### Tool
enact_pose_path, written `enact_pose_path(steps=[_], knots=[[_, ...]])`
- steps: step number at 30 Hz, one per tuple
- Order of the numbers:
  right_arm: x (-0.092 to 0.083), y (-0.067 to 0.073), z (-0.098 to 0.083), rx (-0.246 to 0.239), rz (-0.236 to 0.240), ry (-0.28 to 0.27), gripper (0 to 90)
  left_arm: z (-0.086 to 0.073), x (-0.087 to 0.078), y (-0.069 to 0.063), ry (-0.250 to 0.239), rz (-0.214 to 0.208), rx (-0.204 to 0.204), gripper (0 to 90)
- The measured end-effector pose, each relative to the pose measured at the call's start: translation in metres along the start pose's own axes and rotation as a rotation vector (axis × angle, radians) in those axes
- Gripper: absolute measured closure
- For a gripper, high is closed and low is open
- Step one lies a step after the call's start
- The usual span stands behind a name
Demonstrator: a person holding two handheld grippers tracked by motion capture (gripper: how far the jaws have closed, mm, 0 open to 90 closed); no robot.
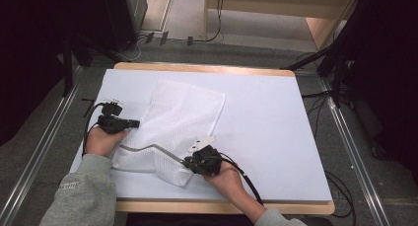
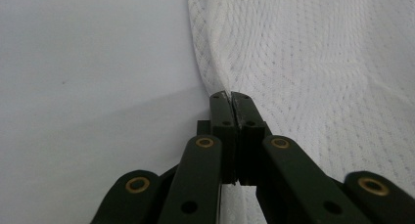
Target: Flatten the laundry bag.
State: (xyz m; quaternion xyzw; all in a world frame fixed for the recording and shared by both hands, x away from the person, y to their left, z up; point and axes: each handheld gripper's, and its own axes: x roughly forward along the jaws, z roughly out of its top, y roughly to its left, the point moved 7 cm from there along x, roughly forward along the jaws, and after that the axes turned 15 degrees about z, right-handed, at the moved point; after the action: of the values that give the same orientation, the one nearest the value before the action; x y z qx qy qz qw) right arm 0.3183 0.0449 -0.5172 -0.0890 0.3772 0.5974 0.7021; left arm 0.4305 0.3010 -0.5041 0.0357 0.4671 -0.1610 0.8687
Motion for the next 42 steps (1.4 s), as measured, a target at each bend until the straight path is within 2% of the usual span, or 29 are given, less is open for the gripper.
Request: enact_pose_path(steps=[5,9,13,18,19,21,24,26,31,32,34,36,37,39,40,42], knots=[[-0.003,-0.001,0.0,0.024,0.011,0.015,83.1,0.0,-0.001,0.0,0.003,-0.01,-0.007,90.0],[-0.011,-0.005,-0.005,0.031,0.015,0.04,83.1,0.0,-0.002,-0.002,0.009,-0.027,-0.009,90.0],[-0.026,-0.014,-0.013,0.046,0.004,0.066,83.2,0.001,-0.003,-0.01,0.0,-0.069,-0.029,90.0],[-0.049,-0.029,-0.025,0.092,-0.018,0.083,83.1,-0.005,-0.008,-0.028,0.002,-0.091,0.005,90.0],[-0.054,-0.033,-0.028,0.088,-0.023,0.082,83.2,-0.006,-0.009,-0.032,0.003,-0.098,0.017,90.0],[-0.065,-0.036,-0.034,0.109,-0.037,0.088,83.2,-0.009,-0.01,-0.039,0.009,-0.109,0.033,90.0],[-0.08,-0.038,-0.042,0.112,-0.048,0.082,83.2,-0.013,-0.009,-0.048,0.03,-0.123,0.049,89.4],[-0.088,-0.038,-0.047,0.112,-0.056,0.079,83.2,-0.014,-0.011,-0.05,0.021,-0.129,0.052,84.9],[-0.102,-0.042,-0.061,0.116,-0.067,0.082,83.2,-0.004,-0.018,-0.045,-0.041,-0.116,0.022,78.4],[-0.104,-0.042,-0.063,0.132,-0.064,0.088,90.0,-0.001,-0.018,-0.043,-0.051,-0.112,0.013,77.9],[-0.107,-0.043,-0.067,0.143,-0.065,0.094,90.0,0.005,-0.016,-0.042,-0.059,-0.089,0.016,77.0],[-0.108,-0.043,-0.069,0.147,-0.061,0.091,90.0,0.011,-0.012,-0.043,-0.067,-0.087,0.015,75.3],[-0.109,-0.043,-0.069,0.153,-0.063,0.083,90.0,0.014,-0.01,-0.045,-0.074,-0.087,0.015,75.4],[-0.111,-0.046,-0.065,0.161,-0.066,0.039,88.9,0.023,-0.006,-0.047,-0.084,-0.085,0.026,75.6],[-0.112,-0.051,-0.061,0.163,-0.083,0.007,88.0,0.027,-0.003,-0.048,-0.087,-0.078,0.036,77.2],[-0.113,-0.053,-0.059,0.165,-0.088,-0.005,87.8,0.035,0.003,-0.046,-0.095,-0.074,0.027,78.2]])
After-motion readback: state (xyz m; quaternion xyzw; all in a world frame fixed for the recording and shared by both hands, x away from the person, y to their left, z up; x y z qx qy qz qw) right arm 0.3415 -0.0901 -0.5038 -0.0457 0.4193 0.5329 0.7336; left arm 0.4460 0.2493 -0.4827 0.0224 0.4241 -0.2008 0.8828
